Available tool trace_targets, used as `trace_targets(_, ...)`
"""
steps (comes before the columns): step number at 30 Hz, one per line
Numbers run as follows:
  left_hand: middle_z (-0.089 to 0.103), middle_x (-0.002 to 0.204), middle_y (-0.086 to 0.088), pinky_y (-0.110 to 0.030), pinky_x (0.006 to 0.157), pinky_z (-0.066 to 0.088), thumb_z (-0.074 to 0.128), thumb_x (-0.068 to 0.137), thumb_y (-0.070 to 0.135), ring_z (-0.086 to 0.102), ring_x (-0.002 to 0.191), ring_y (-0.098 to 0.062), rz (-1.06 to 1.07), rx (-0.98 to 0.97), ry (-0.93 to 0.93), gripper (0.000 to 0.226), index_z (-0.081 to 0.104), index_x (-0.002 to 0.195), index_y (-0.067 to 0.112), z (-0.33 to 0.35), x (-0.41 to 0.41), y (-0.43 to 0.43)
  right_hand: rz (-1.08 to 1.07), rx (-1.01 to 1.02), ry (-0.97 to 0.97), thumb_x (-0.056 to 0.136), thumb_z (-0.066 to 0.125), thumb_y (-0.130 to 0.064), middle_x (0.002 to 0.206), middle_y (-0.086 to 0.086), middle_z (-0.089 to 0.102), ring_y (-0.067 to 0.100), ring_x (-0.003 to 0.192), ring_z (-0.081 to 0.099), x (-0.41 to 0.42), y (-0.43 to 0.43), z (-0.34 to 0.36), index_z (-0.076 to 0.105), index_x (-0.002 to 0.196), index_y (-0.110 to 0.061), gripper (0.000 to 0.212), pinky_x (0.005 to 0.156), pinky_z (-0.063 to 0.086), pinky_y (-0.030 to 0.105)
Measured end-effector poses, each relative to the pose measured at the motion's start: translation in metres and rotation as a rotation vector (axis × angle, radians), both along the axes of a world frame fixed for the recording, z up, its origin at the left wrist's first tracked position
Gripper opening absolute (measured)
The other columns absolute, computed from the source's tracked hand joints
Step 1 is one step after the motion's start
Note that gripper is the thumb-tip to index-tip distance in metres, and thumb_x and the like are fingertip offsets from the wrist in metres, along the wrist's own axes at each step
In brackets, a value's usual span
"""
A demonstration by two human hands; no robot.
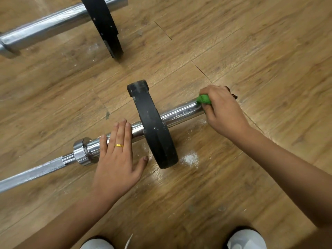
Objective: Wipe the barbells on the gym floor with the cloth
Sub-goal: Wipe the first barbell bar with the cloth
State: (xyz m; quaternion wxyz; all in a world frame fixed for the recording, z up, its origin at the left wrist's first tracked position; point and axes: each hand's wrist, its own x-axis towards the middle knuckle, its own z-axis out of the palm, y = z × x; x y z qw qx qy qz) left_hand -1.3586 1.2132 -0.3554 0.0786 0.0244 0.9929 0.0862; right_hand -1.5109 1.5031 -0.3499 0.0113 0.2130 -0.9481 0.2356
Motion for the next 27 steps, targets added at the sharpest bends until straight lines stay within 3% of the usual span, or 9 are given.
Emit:
trace_targets(3, -0.009, 0.169, -0.007, -0.052, 0.125, 0.002, 0.03, 0.096, 0.063, -0.013, 0.155, -0.019, -0.009, 0.005, -0.015, 0.091, -0.006, 0.161, 0.01, 0.0, 0.008, 0.002, 0.128, 0.058, -0.033, 0.095, 0.056, -0.014, 0.114, 0.005, 0.065, 0.024, 0.112, 0.056, 0.003, 0.006, 0.0, 0.06, 0.117, -0.009, 0.022, 0.102, 0.042, 0.039)
trace_targets(7, -0.013, 0.169, -0.007, -0.053, 0.125, 0.001, 0.033, 0.097, 0.061, -0.013, 0.155, -0.021, -0.027, 0.009, -0.018, 0.091, -0.008, 0.16, 0.01, -0.001, 0.018, 0.004, -0.084, 0.039, -0.059, 0.095, 0.052, -0.014, 0.111, 0.009, 0.067, 0.029, 0.107, 0.057, -0.001, 0.017, 0.007, 0.063, 0.112, -0.006, 0.022, 0.09, 0.037, 0.029)
trace_targets(13, -0.012, 0.169, -0.009, -0.046, 0.123, -0.009, 0.04, 0.096, 0.055, -0.01, 0.155, -0.026, -0.04, 0.037, -0.01, 0.092, -0.005, 0.16, 0.008, -0.006, 0.037, 0.013, 0.079, 0.12, -0.127, 0.091, 0.045, -0.025, 0.114, 0.006, 0.066, 0.027, 0.11, 0.057, 0.019, 0.026, 0.01, 0.06, 0.117, -0.01, 0.033, 0.096, 0.044, 0.042)
trace_targets(18, -0.011, 0.169, -0.009, -0.042, 0.123, -0.012, 0.038, 0.096, 0.055, -0.009, 0.156, -0.027, -0.058, 0.071, -0.012, 0.091, -0.003, 0.161, 0.007, -0.004, 0.052, 0.017, 0.014, 0.06, -0.076, 0.09, 0.051, -0.017, 0.11, 0.008, 0.065, 0.028, 0.105, 0.056, 0.038, 0.028, 0.008, 0.061, 0.112, -0.008, 0.027, 0.095, 0.04, 0.035)
trace_targets(21, -0.011, 0.169, -0.008, -0.039, 0.123, -0.014, 0.038, 0.096, 0.055, -0.009, 0.156, -0.027, -0.094, 0.125, -0.023, 0.09, -0.004, 0.161, 0.008, 0.0, 0.06, 0.016, 0.123, 0.068, -0.11, 0.089, 0.048, -0.019, 0.116, 0.007, 0.064, 0.027, 0.111, 0.057, 0.046, 0.034, 0.007, 0.06, 0.117, -0.009, 0.032, 0.1, 0.043, 0.041)
trace_targets(23, -0.01, 0.169, -0.008, -0.038, 0.123, -0.012, 0.037, 0.096, 0.055, -0.008, 0.156, -0.027, -0.135, 0.146, -0.038, 0.089, -0.003, 0.161, 0.008, 0.005, 0.063, 0.012, 0.085, 0.075, -0.111, 0.089, 0.045, -0.02, 0.116, 0.008, 0.065, 0.03, 0.109, 0.058, 0.044, 0.041, 0.007, 0.06, 0.116, -0.009, 0.033, 0.099, 0.043, 0.043)
trace_targets(27, -0.006, 0.169, -0.012, -0.041, 0.124, -0.008, 0.038, 0.096, 0.054, -0.005, 0.156, -0.029, -0.192, 0.078, -0.045, 0.089, 0.002, 0.16, 0.004, 0.006, 0.065, 0.008, 0.001, 0.019, -0.039, 0.089, 0.053, -0.009, 0.116, 0.011, 0.064, 0.032, 0.111, 0.057, 0.063, 0.03, 0.003, 0.06, 0.115, -0.005, 0.027, 0.109, 0.033, 0.04)
